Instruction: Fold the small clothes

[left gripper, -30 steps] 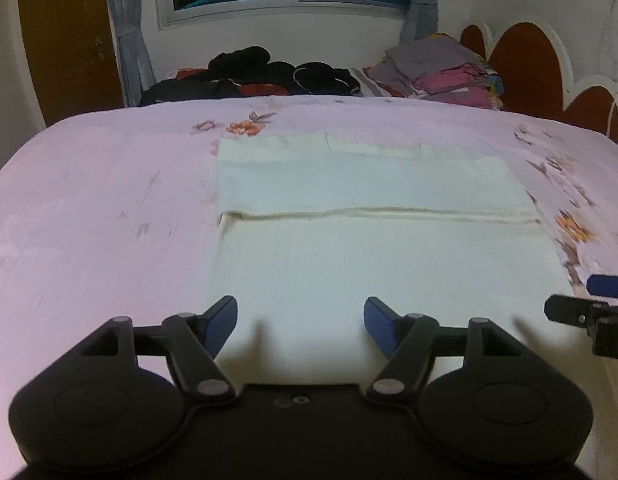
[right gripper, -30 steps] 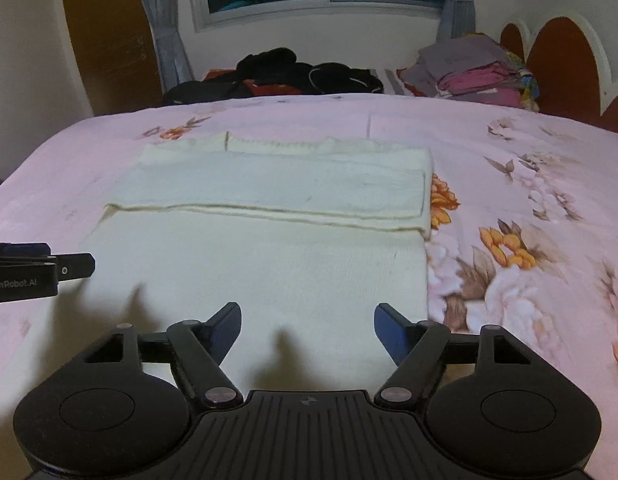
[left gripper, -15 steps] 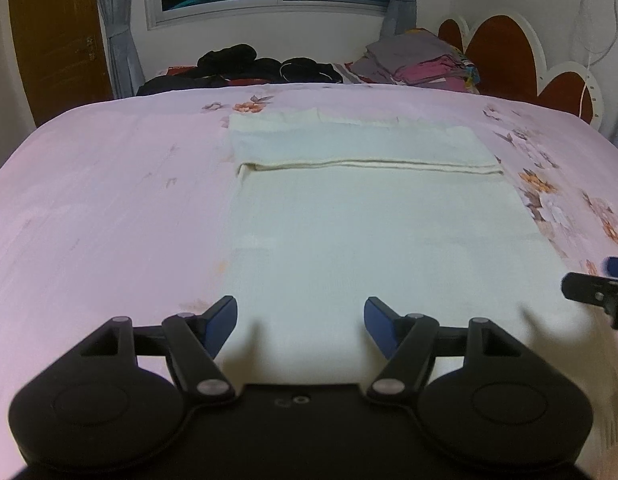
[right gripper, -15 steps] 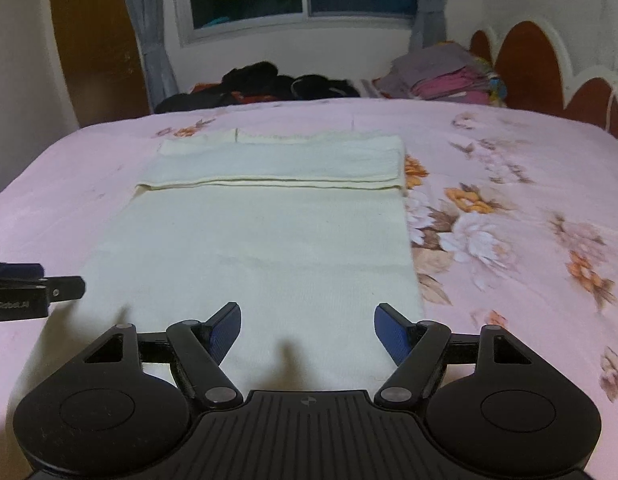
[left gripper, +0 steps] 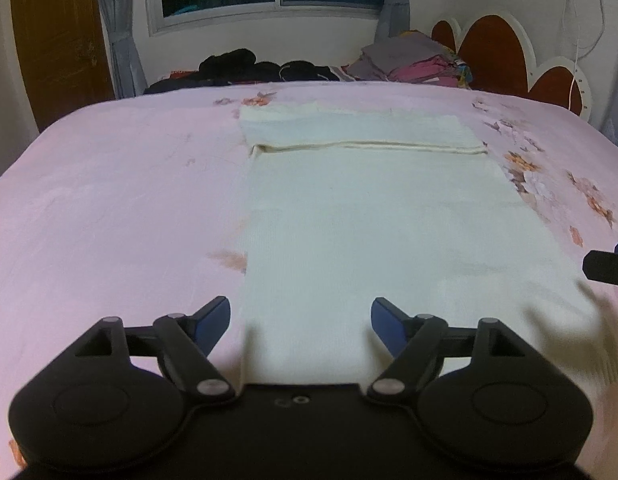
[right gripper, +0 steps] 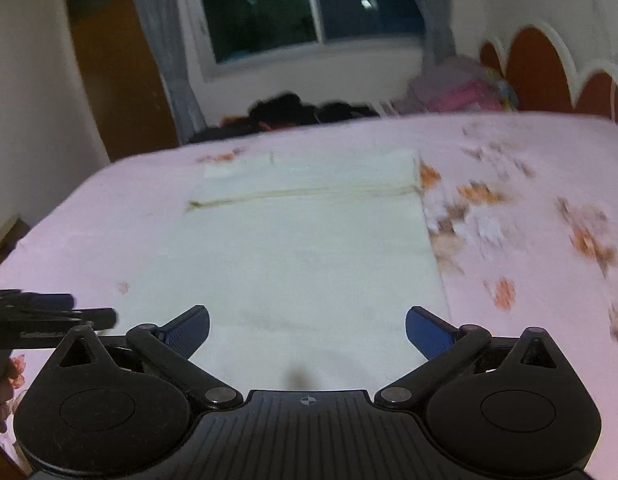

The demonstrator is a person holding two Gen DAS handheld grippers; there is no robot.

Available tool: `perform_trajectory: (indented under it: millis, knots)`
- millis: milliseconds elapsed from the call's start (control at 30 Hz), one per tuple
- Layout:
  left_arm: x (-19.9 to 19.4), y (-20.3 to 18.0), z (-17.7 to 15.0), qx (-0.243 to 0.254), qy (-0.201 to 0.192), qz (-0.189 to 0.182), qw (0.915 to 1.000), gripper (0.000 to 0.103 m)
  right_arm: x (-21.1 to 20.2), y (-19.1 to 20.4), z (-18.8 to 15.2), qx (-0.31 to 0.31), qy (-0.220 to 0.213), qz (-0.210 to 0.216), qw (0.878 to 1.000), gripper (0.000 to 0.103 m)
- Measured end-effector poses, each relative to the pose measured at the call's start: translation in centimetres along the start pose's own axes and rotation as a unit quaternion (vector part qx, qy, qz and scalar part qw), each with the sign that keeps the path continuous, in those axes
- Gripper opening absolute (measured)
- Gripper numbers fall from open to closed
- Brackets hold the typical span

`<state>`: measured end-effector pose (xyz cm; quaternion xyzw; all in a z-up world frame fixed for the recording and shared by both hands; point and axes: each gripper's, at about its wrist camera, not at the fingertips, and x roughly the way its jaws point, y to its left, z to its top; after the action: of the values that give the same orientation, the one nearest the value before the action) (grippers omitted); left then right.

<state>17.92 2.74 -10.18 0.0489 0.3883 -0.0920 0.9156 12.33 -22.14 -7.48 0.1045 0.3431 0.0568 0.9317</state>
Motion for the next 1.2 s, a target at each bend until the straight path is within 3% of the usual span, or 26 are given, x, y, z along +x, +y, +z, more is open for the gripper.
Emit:
perform_trajectory:
  millis: [133, 367, 400, 467, 633, 833, 900, 1033, 1200]
  knots:
    - [-0.5, 0.6, -1.6, 0.0, 0.015, 0.0, 0.9999, 0.075, -0.7, -0.1, -1.3, -0.013, 0.012, -0.004, 1.0, 0.103]
    - [-0.9, 1.8, -4.2, -0.023, 0.047, -0.019, 0.9985, 0.063, -1.5, -0.7, -3.6, -0.018, 0.031, -0.045, 0.998, 0.102]
    - [-0.9, 2.0, -4.5, -0.027, 0.05, -0.019, 0.9982, 0.063, -1.6, -0.9, -3.9, -0.014, 0.034, -0.05, 0.998, 0.089]
    - [-0.8, 2.3, -5.0, -0.035, 0.059, -0.024, 0.9974, 0.061, -1.6, -1.4, -4.4, -0.006, 0.047, -0.055, 0.997, 0.074]
    - [-0.5, 2.6, -6.1, -0.047, 0.07, -0.04, 0.9956, 0.058, -1.8, -2.6, -5.8, 0.007, 0.066, -0.082, 0.994, 0.075]
    - [-0.6, 2.6, -6.7, -0.059, 0.075, -0.065, 0.9933, 0.04, -2.2, -4.5, -7.5, 0.043, 0.087, -0.106, 0.99, 0.074]
    - [-0.7, 2.8, -6.8, -0.064, 0.076, -0.075, 0.9923, 0.026, -2.2, -4.8, -7.9, 0.055, 0.093, -0.106, 0.988, 0.073]
    - [-0.6, 2.9, -6.9, -0.072, 0.083, -0.099, 0.9891, 0.01, -2.1, -4.4, -8.2, 0.057, 0.093, -0.103, 0.989, 0.055]
    - [-0.5, 3.2, -6.7, -0.085, 0.083, -0.118, 0.9858, 0.006, -2.2, -4.4, -8.0, 0.079, 0.099, -0.075, 0.989, 0.011]
